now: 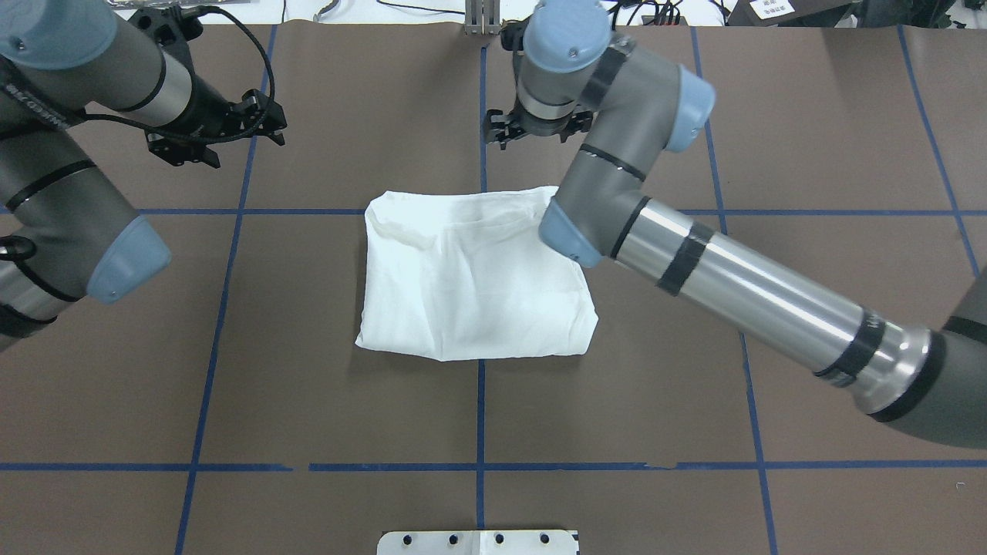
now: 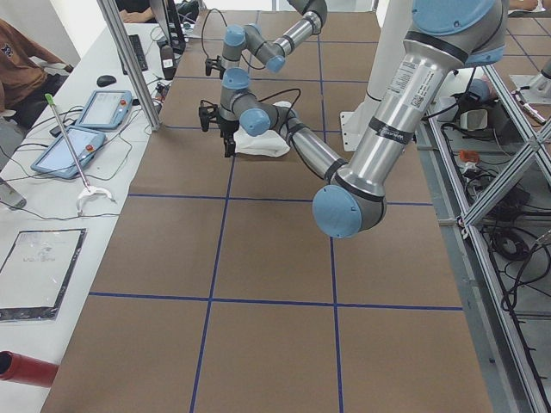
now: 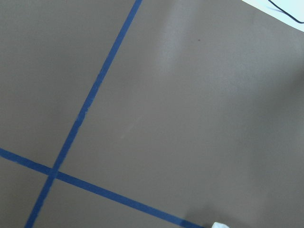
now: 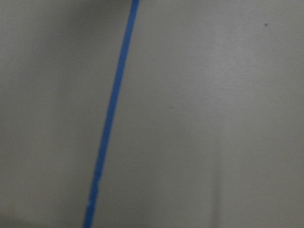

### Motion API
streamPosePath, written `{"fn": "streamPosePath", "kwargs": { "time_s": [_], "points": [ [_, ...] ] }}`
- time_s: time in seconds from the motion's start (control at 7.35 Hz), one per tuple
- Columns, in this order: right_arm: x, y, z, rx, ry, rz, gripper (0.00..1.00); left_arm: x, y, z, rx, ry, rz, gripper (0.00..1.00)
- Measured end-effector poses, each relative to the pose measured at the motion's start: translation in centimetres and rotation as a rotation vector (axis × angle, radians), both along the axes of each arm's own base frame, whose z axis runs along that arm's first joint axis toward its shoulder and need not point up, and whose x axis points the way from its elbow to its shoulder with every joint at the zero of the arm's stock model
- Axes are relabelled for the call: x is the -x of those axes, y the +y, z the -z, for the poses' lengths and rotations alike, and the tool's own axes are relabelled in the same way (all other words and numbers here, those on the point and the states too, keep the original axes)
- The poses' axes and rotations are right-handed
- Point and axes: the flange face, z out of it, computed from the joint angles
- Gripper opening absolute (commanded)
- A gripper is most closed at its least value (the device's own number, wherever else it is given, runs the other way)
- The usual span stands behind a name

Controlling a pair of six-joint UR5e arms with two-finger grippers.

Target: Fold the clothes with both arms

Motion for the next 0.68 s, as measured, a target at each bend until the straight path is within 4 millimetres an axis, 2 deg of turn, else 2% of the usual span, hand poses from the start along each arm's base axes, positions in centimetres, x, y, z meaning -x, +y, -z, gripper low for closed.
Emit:
{"fn": "streamPosePath", "kwargs": {
  "time_s": [0.14,0.27,0.54,0.68],
  "points": [
    [-6.1,-0.7,-3.2,-0.018,0.028,0.032,1.0,2.6,0.3,-2.4,-0.05,-0.042,-0.035,1.0],
    [-12.0,-1.4,-6.6,-0.037,0.067,0.072,1.0,6.4,-0.1,-5.3,-0.106,-0.094,-0.079,1.0],
    [-24.1,-2.7,-14.9,-0.056,0.12,0.163,1.0,16.1,-1.5,-12.2,-0.213,-0.218,-0.174,1.0],
    [-30.3,-2.7,-19.3,-0.054,0.12,0.199,1.0,20.5,-1.4,-15.4,-0.249,-0.268,-0.218,1.0]
  ]
}}
